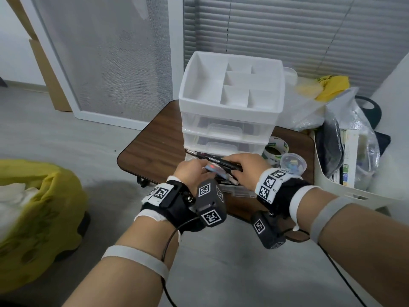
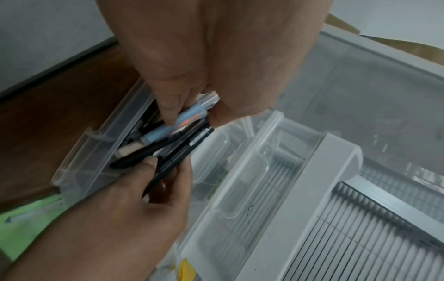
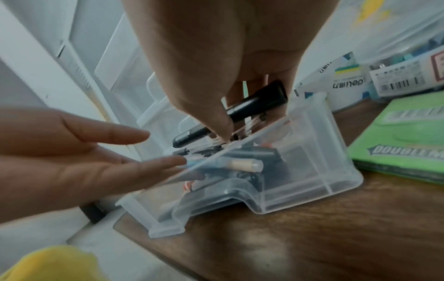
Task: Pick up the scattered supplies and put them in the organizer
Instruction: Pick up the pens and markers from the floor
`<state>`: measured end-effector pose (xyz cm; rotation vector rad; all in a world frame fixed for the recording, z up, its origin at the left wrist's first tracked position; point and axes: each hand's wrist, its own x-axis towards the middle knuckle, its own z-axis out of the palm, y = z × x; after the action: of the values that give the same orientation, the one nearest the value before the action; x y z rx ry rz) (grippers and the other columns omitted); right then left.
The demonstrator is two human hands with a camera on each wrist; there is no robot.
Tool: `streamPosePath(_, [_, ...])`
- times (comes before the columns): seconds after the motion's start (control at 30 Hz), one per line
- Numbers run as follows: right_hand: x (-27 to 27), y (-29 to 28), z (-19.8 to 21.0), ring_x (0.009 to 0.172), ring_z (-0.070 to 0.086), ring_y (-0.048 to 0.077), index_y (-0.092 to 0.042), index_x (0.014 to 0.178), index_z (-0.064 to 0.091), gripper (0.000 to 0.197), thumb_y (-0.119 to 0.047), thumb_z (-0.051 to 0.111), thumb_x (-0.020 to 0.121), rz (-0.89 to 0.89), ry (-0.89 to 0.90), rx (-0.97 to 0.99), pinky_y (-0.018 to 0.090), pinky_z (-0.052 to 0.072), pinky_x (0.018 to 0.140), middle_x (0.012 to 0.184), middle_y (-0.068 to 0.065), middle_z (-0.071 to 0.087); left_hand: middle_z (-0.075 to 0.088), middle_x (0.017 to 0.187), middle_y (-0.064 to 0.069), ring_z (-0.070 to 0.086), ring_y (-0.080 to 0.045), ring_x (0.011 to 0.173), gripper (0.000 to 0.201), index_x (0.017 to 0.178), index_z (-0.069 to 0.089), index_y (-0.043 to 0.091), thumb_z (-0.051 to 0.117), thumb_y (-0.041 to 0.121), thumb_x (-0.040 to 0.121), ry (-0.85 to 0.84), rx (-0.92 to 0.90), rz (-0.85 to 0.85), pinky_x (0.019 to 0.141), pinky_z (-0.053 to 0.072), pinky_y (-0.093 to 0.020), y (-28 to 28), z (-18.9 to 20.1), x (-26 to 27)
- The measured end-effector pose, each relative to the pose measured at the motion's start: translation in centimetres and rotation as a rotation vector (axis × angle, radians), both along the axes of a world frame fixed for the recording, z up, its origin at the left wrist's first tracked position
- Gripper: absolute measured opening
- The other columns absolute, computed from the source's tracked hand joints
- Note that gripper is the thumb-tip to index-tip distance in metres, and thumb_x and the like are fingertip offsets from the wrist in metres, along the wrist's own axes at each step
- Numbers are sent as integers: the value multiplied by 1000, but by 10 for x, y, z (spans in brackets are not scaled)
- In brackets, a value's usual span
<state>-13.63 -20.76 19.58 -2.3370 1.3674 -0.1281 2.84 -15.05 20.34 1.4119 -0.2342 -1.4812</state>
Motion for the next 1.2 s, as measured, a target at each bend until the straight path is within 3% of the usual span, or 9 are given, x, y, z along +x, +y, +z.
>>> streamPosePath(0.1, [-2,3,1,105,64,17,-42,131,55,41,-27,55,92,-1,11,-96,33,54,87,125,-10,64,71,79,-13,72,-13,59,12,108,55,-7,52,1,99,-18,-50,-49,56,57,-19,11,10,3])
streamPosePath(0.23, [-5,5,0,119,57,17,-36,132,55,39,-28,56,94,48,-44,-87,32,46,100,133,-6,59,72,84,-25,72,-23,58,13,107,54,-10,53,-6,94,-283,4,-16,54,60,-27,11,4,20])
streamPosePath(0.3, [-8,5,-2,118,56,17,-31,127,59,34,-27,57,93,48,-89,-93,30,45,99,127,-4,60,72,101,-19,70,-21,72,20,110,61,3,59,4,91,-655,-3,-36,67,59,-33,8,-8,27])
streamPosePath(0.4, [-21,9,-10,110,50,18,-29,113,61,27,-39,62,88,-24,-126,-199,29,41,89,106,-5,55,56,139,-10,55,-29,123,44,132,60,22,61,21,89,-976,-1,-206,105,46,-45,11,-19,25])
streamPosePath(0.53, [-43,23,-21,120,43,19,-27,126,40,88,-74,70,58,-219,-77,-156,38,44,102,125,-2,41,34,157,-12,42,-31,138,81,157,18,17,67,19,92,-807,-5,-261,112,35,-39,13,-23,21])
streamPosePath(0.63, [-52,32,-28,137,36,23,-28,145,14,123,-69,81,50,-216,-78,-3,40,39,110,151,0,20,36,157,-12,43,-33,137,90,158,10,21,69,19,90,-659,47,-234,115,34,-47,13,-26,27])
streamPosePath(0.8, [-46,25,-38,134,43,23,-19,147,12,121,-46,89,58,-392,-270,35,28,36,105,153,7,31,51,142,-7,62,-22,112,86,153,26,30,62,10,77,-465,-61,-84,103,41,-47,7,-30,34])
streamPosePath(1.0, [-37,10,-45,134,43,20,-27,150,3,136,-44,93,50,-338,-380,51,30,38,106,151,1,36,54,145,-1,58,-26,123,82,144,48,34,44,7,66,-274,-257,-23,105,45,-45,-16,-23,46])
streamPosePath(1.2, [-37,-25,-47,112,60,25,-21,134,33,113,-63,86,43,-463,-273,118,39,51,95,125,-1,58,67,119,-15,61,-41,115,55,109,64,29,53,14,57,-352,-245,-30,105,42,-63,-33,-34,53])
